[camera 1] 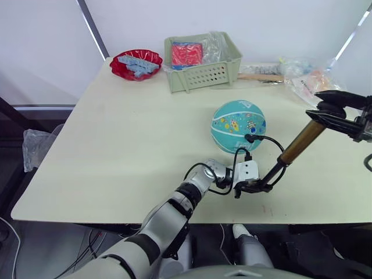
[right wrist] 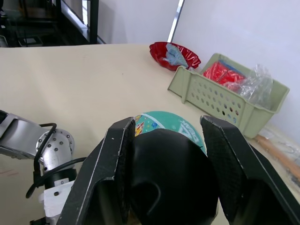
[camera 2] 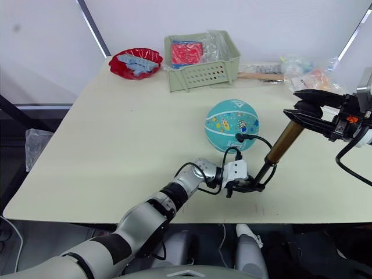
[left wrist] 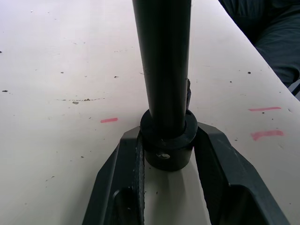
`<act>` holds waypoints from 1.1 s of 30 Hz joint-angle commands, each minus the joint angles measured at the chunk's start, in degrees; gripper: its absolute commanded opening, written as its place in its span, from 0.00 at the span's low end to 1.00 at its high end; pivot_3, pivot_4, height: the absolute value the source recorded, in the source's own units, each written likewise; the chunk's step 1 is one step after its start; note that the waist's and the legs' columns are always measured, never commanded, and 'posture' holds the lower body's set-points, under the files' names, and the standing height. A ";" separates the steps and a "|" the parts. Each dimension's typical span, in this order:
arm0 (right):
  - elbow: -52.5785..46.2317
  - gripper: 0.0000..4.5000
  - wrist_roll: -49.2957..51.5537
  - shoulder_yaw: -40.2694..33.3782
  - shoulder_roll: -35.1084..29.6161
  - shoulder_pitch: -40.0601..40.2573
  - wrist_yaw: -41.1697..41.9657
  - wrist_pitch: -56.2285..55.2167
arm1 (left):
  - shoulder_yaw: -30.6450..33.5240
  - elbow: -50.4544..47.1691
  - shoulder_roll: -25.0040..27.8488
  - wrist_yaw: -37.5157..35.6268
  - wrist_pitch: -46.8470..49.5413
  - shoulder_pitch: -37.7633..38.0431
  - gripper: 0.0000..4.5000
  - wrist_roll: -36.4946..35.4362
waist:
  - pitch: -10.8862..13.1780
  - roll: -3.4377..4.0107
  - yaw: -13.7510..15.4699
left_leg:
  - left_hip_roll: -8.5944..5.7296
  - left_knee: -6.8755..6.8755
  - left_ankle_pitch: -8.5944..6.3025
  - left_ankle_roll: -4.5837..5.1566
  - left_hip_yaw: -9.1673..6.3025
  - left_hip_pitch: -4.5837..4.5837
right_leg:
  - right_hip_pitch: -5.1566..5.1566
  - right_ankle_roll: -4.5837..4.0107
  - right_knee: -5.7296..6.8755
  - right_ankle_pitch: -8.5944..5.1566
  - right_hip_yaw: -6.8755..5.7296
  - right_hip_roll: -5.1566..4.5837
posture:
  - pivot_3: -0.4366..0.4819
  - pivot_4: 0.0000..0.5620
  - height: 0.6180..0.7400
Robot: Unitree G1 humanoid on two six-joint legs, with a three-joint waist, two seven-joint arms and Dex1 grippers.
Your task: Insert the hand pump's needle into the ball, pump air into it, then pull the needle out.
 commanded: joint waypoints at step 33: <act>6.50 0.38 -28.39 23.19 18.94 20.26 1.74 -28.90 | -3.45 7.29 3.88 2.04 4.61 3.35 0.23 5.96 | -1.43 -1.15 -0.15 | 0.09 -0.06 -0.01 -0.01 -0.23 0.29 | 0.21 0.03 0.00 -0.05 -0.03 0.13 | 0.48 0.27 0.98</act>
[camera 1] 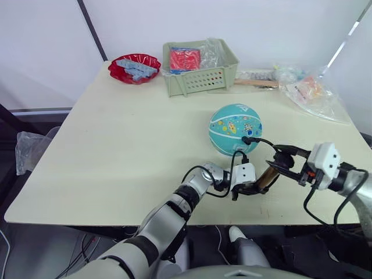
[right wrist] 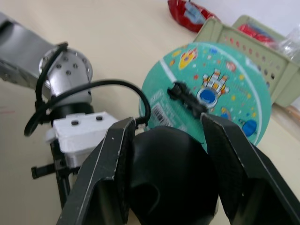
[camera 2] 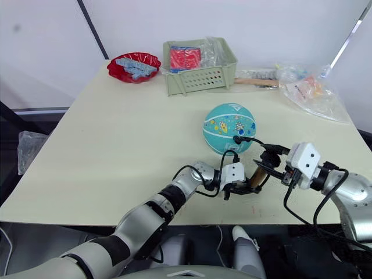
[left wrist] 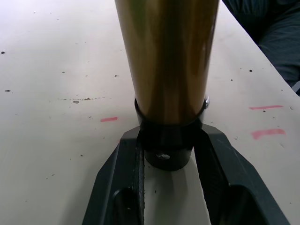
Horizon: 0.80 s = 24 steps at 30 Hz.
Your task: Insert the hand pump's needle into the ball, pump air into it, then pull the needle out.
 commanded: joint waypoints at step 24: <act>-4.28 0.38 29.25 -26.31 -16.75 -15.94 -0.27 23.77 | -3.21 7.00 2.74 0.57 4.75 2.81 0.23 5.34 | 1.17 1.00 0.27 | -0.16 0.05 0.01 0.02 0.09 -0.26 | -0.15 0.04 -0.04 0.02 -0.03 -0.10 | 0.48 0.27 0.98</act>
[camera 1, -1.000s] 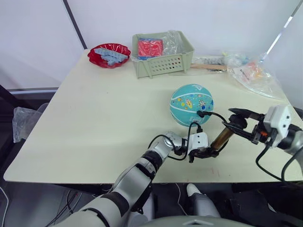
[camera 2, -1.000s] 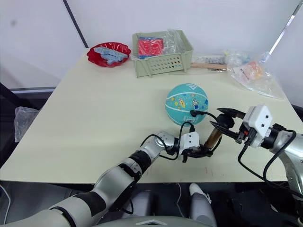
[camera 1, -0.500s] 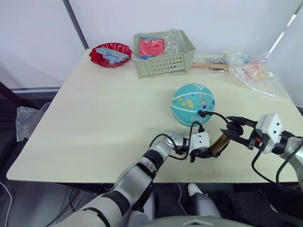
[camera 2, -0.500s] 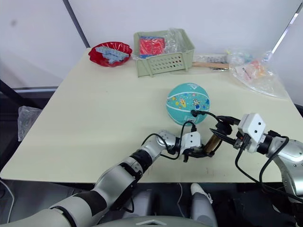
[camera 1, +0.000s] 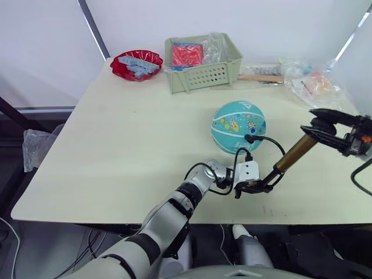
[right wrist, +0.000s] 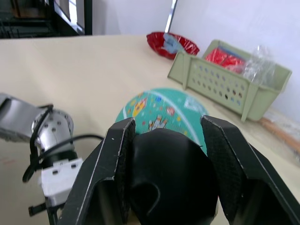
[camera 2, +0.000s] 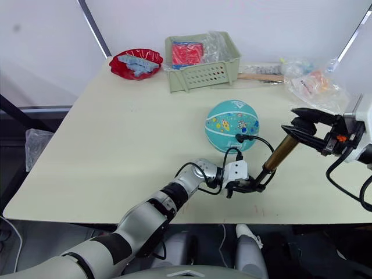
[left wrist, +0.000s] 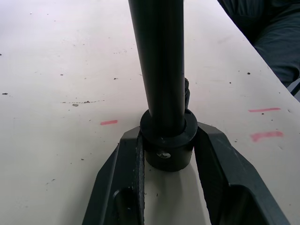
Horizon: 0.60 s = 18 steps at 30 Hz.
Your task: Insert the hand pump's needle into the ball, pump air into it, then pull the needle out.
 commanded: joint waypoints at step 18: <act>-3.06 0.38 6.17 -5.36 -4.94 -13.43 -1.35 8.06 | -2.93 6.74 3.81 1.48 4.83 3.88 0.23 6.30 | 0.90 0.50 0.03 | -0.12 0.21 0.08 0.10 0.21 -0.96 | -0.97 0.44 0.18 0.29 0.22 0.22 | 0.48 0.27 0.98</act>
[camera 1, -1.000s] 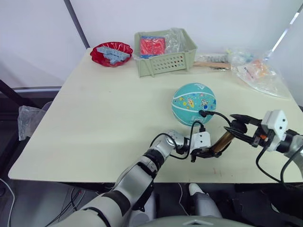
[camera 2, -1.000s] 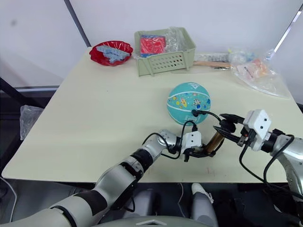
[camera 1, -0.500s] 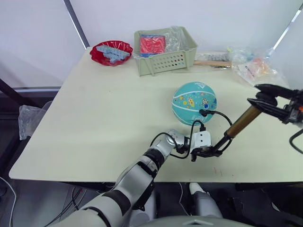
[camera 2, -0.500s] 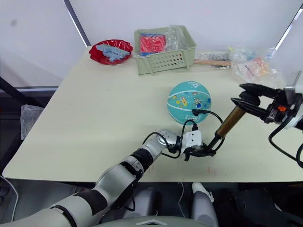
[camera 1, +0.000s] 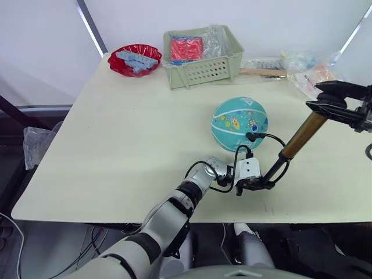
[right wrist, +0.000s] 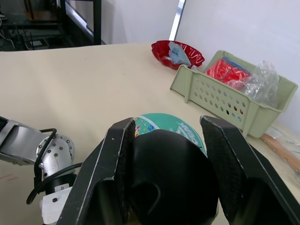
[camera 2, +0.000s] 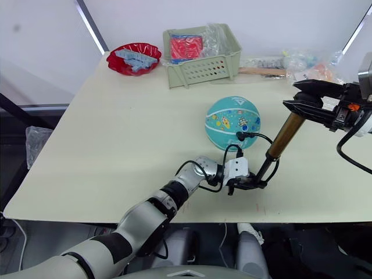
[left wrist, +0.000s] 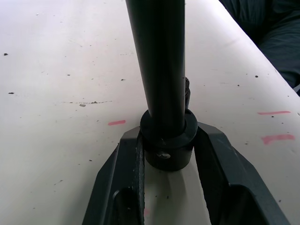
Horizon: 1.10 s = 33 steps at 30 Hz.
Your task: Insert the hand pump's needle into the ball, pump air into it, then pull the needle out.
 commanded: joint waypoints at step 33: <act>2.93 0.38 -29.24 22.55 20.22 28.80 2.17 -30.84 | -4.01 7.53 4.16 1.45 5.14 4.43 0.23 6.53 | -2.12 -1.53 -0.30 | 0.30 -0.32 -0.05 -0.05 -0.38 1.31 | 1.10 -0.53 -0.06 -0.31 -0.16 0.11 | 0.48 0.27 0.98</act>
